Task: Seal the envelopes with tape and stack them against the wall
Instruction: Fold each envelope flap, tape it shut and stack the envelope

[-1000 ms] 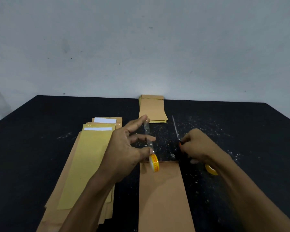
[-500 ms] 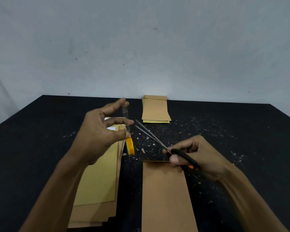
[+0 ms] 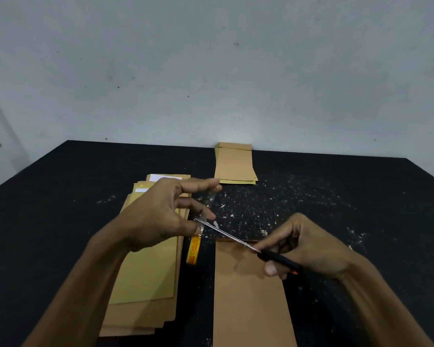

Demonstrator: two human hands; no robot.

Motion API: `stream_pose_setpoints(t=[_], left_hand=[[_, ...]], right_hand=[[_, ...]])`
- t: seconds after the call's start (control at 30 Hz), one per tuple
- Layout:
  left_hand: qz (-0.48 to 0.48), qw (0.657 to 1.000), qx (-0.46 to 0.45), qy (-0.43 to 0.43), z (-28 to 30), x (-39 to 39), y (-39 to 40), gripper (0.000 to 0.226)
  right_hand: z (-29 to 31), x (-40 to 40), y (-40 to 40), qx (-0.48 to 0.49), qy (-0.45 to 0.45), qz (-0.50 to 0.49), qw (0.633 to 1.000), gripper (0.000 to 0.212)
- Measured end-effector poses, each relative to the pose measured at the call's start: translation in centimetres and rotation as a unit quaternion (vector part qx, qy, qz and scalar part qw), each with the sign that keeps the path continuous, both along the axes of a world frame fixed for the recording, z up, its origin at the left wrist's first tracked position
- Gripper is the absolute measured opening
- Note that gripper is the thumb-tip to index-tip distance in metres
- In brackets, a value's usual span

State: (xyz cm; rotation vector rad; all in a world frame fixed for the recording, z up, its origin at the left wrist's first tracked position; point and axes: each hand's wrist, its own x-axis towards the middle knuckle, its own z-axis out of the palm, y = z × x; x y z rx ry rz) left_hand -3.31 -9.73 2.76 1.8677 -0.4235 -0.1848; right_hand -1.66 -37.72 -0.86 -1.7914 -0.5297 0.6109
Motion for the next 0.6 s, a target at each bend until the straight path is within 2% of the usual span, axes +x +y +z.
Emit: stream_pose_setpoints(t=[0.1, 0.2, 0.3, 0.47, 0.6], left_hand=[[0.0, 1.0, -0.011, -0.011, 0.1, 0.0, -0.1, 0.086], [0.024, 0.998, -0.056, -0.036, 0.2, 0.1, -0.3, 0.088], [0.049, 0.992, -0.091, -0.067, 0.0, 0.3, -0.6, 0.09], [0.048, 0.987, -0.126, -0.087, -0.6, 0.4, -2.1, 0.09], [0.036, 0.986, -0.133, -0.097, -1.2, 0.2, -3.2, 0.088]], right_hand=[[0.2, -0.3, -0.2, 0.005, 0.01, -0.029, 1.0, 0.037], [0.6, -0.3, -0.6, 0.001, 0.013, -0.119, 0.993, 0.037], [0.8, 0.1, -0.8, -0.069, -0.034, -0.226, 0.971, 0.038], [-0.4, 3.2, -0.4, -0.226, -0.092, -0.375, 0.894, 0.024], [-1.5, 5.3, 0.3, -0.388, -0.203, -0.375, 0.817, 0.028]])
